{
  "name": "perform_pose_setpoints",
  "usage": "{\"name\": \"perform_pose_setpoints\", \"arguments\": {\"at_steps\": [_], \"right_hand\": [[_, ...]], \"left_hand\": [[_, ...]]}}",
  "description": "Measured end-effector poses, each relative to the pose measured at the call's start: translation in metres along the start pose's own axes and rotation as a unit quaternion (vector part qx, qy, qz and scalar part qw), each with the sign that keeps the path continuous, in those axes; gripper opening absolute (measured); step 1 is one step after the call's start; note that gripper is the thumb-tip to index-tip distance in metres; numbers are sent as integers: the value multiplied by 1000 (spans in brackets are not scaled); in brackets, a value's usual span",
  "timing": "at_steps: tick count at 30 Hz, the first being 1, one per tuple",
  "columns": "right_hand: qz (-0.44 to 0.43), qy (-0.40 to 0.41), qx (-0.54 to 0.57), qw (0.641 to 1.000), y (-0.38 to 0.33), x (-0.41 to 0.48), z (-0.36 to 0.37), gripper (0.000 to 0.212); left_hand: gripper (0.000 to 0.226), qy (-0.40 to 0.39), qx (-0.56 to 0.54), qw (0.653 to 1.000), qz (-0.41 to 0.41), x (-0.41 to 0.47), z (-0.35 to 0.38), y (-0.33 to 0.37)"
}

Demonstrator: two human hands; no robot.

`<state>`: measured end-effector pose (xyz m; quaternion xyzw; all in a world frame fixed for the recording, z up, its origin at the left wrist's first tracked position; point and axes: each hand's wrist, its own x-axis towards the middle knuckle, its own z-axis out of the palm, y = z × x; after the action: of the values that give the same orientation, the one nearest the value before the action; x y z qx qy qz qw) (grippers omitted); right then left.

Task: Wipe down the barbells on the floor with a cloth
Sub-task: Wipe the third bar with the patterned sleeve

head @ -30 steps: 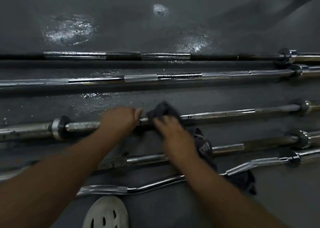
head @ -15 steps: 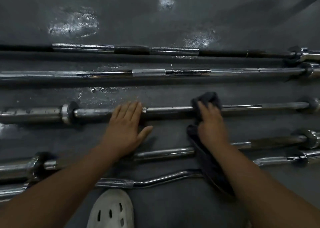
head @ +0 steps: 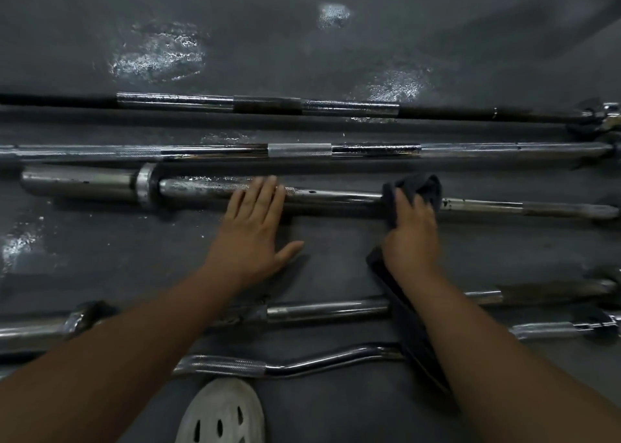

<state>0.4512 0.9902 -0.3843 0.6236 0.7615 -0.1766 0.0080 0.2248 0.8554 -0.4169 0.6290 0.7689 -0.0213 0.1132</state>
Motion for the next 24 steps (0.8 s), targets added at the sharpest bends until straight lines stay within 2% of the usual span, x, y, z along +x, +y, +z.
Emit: {"name": "perform_pose_setpoints", "arguments": {"at_steps": [1,2,3,5,6,7,8,9,11,12,13,14,16,17,18,19,21,22,23,24], "right_hand": [[23,-10,-4,1000,-8,-4,3,78],[11,-25,-13,1000,-23,-10,5,77],[-44,-41,-23,998,-40,-17,9,77],[-212,-81,-26,974,-61,-30,19,75],[-263,-111,-20,958,-62,-32,19,74],[-274,-126,-4,953,-54,-28,15,74],[-244,-115,14,963,-39,-24,10,76],[-167,-86,25,982,-20,-20,7,77],[-9,-36,11,999,3,-24,3,76],[17,-35,-22,999,-3,-34,7,76],[-10,-41,-44,998,-17,-48,14,76],[-82,-55,-41,994,-35,-64,20,75],[-246,-105,-11,964,-55,-91,29,74],[-280,-124,-9,952,-50,-93,24,73],[-273,-121,-6,954,-36,-89,15,72],[-216,-108,-5,970,-14,-81,7,72],[-33,-54,5,998,30,-66,-7,72],[28,-28,7,999,42,-61,-11,71],[42,-18,-11,999,40,-61,-8,70],[21,-28,-33,999,24,-63,-3,69]], "left_hand": [[99,-3,4,1000,-3,0,1,2],[100,-7,6,1000,-7,-1,0,4],[99,-8,2,1000,-15,-3,-1,7],[89,16,-36,999,-31,-10,-5,12],[80,36,-54,997,-37,-13,-9,12],[73,52,-67,996,-40,-13,-13,10],[67,64,-75,994,-43,-13,-16,7],[65,66,-79,994,-46,-12,-18,6],[75,27,-59,997,-47,-14,-12,10],[83,-1,-44,998,-44,-19,-7,16],[87,-19,-42,998,-42,-25,-3,22],[87,-20,-48,998,-40,-33,-1,27],[80,-8,-63,997,-34,-51,-5,29],[77,-1,-65,997,-30,-60,-6,28],[75,6,-65,998,-27,-68,-6,28],[74,9,-64,998,-23,-75,-3,29],[79,-5,-62,998,-14,-86,5,35],[85,-15,-55,998,-12,-88,9,38],[91,-28,-45,999,-11,-88,13,40],[96,-38,-39,998,-11,-86,15,40]]}}
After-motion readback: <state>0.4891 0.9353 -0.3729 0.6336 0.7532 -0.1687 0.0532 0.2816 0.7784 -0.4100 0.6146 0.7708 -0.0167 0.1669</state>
